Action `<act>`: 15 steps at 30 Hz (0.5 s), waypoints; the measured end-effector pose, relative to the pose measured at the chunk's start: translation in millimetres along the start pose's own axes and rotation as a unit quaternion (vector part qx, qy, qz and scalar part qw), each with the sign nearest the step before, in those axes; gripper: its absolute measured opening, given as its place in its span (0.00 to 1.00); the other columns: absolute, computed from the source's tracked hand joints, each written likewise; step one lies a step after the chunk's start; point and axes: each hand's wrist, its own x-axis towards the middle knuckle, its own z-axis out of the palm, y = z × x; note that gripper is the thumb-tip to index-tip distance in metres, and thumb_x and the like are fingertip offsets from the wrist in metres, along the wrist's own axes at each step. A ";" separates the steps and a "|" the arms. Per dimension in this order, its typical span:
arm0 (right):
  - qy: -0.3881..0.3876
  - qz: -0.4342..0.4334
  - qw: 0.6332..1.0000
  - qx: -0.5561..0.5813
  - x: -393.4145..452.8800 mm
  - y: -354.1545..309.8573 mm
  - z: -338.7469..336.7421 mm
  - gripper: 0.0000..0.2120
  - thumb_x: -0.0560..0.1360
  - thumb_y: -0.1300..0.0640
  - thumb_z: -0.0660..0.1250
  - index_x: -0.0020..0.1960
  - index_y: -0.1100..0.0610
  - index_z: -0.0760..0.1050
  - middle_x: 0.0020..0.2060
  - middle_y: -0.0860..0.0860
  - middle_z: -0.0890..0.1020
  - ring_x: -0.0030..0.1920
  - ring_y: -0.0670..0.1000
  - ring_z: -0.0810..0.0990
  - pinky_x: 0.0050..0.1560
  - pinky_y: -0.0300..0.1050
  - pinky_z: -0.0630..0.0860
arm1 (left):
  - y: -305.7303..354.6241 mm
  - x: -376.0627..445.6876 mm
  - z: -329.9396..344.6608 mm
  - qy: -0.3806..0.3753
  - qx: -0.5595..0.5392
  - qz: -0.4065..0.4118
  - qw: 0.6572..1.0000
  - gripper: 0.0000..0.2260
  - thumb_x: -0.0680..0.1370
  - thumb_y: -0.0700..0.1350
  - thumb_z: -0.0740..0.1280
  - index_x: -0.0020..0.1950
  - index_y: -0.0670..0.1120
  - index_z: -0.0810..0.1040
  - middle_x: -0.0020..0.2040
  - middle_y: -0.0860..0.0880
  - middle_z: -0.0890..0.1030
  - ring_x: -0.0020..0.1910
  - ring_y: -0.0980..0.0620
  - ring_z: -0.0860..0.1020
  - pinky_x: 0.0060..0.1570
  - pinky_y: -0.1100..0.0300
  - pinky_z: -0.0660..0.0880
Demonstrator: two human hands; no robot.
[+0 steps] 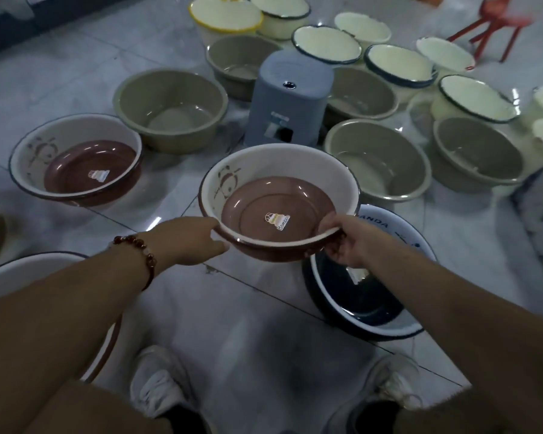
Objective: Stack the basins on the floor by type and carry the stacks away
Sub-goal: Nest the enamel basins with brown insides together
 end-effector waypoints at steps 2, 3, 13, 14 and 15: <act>0.005 -0.020 1.000 0.003 -14.2 -5.3 -33.9 0.06 0.74 0.64 0.64 0.41 0.55 0.73 0.33 0.49 0.77 0.36 0.48 0.76 0.38 0.41 0.72 | 14.7 5.3 2.5 0.012 -0.093 -0.005 0.996 0.25 0.79 0.61 0.63 0.72 0.49 0.70 0.70 0.47 0.74 0.64 0.46 0.74 0.59 0.54 0.73; 0.009 -0.028 1.000 0.002 -20.5 -7.2 -51.2 0.05 0.74 0.63 0.64 0.42 0.55 0.73 0.34 0.49 0.77 0.37 0.48 0.76 0.39 0.40 0.72 | 23.2 7.9 4.4 0.018 -0.141 -0.010 0.990 0.26 0.79 0.60 0.63 0.73 0.48 0.69 0.72 0.45 0.72 0.66 0.45 0.73 0.62 0.54 0.71; 0.086 -0.049 0.993 -0.068 -63.0 7.7 -190.2 0.07 0.73 0.64 0.63 0.50 0.59 0.74 0.37 0.54 0.79 0.39 0.52 0.78 0.43 0.43 0.76 | 115.3 27.9 43.4 -0.059 -0.503 -0.098 0.857 0.12 0.79 0.45 0.68 0.58 0.39 0.77 0.50 0.39 0.84 0.43 0.44 0.83 0.48 0.51 0.81; 0.101 -0.050 0.991 -0.076 -64.1 11.1 -196.3 0.06 0.73 0.64 0.63 0.50 0.59 0.74 0.38 0.55 0.79 0.39 0.52 0.78 0.40 0.44 0.75 | 124.0 30.5 48.1 -0.058 -0.498 -0.096 0.860 0.11 0.79 0.44 0.68 0.58 0.39 0.77 0.49 0.39 0.84 0.42 0.45 0.83 0.45 0.52 0.81; 0.119 -0.052 0.988 -0.080 -64.1 14.4 -201.9 0.05 0.73 0.64 0.63 0.49 0.59 0.73 0.38 0.55 0.79 0.39 0.53 0.78 0.39 0.44 0.75 | 132.5 33.9 52.1 -0.054 -0.493 -0.091 0.864 0.11 0.79 0.44 0.68 0.57 0.39 0.77 0.49 0.39 0.84 0.42 0.45 0.82 0.43 0.53 0.81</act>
